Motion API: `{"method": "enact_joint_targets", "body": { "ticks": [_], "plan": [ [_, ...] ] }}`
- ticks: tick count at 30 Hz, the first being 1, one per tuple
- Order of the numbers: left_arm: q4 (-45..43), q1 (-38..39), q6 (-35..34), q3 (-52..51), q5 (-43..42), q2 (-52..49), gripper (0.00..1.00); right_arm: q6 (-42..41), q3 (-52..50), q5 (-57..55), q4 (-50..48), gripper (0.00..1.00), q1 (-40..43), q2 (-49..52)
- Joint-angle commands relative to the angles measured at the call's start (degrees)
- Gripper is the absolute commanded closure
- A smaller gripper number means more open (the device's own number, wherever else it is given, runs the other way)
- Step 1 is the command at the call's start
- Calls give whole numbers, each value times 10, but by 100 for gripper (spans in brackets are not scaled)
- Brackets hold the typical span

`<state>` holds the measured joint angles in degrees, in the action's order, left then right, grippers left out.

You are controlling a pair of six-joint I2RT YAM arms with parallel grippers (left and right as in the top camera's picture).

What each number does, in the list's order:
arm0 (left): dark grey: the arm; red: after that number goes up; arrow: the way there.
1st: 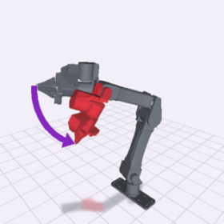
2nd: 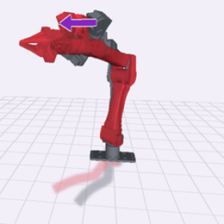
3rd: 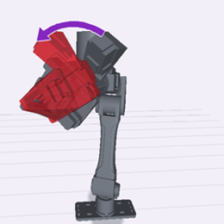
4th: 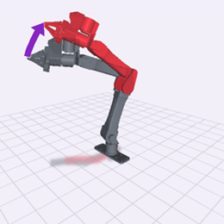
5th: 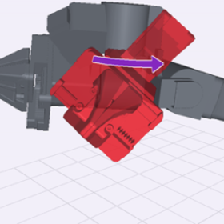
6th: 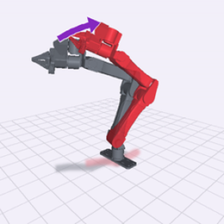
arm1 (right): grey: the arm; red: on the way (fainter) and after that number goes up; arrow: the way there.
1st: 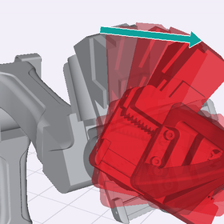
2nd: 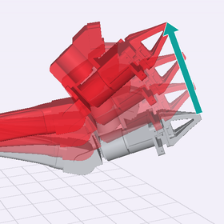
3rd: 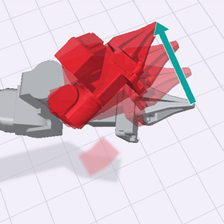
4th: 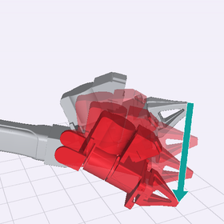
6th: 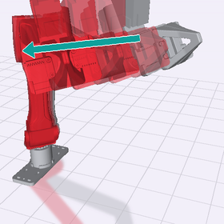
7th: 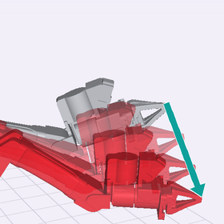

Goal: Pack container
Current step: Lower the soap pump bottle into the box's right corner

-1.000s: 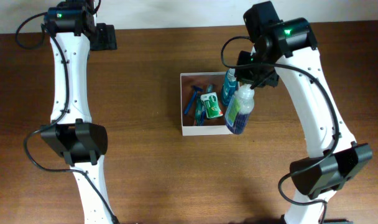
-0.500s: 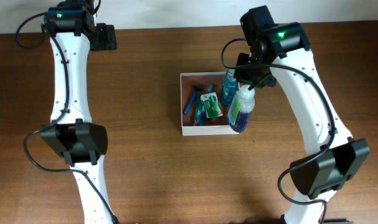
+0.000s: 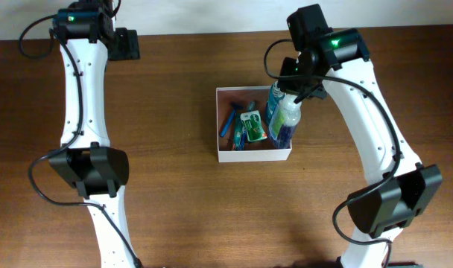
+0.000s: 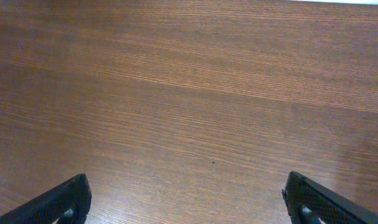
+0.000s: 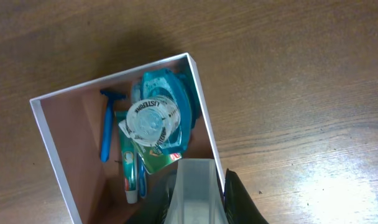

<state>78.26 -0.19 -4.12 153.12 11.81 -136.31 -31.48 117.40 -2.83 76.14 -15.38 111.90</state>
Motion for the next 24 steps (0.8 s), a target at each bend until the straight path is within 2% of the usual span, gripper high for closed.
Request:
{"method": "enact_joint_targets", "body": {
  "ticks": [1,15,24],
  "plan": [
    [-1,-2,3,7,-4,2,1,-3,-2,-8,-5,84,-4,-7],
    [-1,-2,3,7,-4,2,1,-3,-71,-9,-69,84,-4,-6],
    [-1,-3,3,7,-4,2,1,13,-79,-10,-85,84,-4,-6]
  ]
}}
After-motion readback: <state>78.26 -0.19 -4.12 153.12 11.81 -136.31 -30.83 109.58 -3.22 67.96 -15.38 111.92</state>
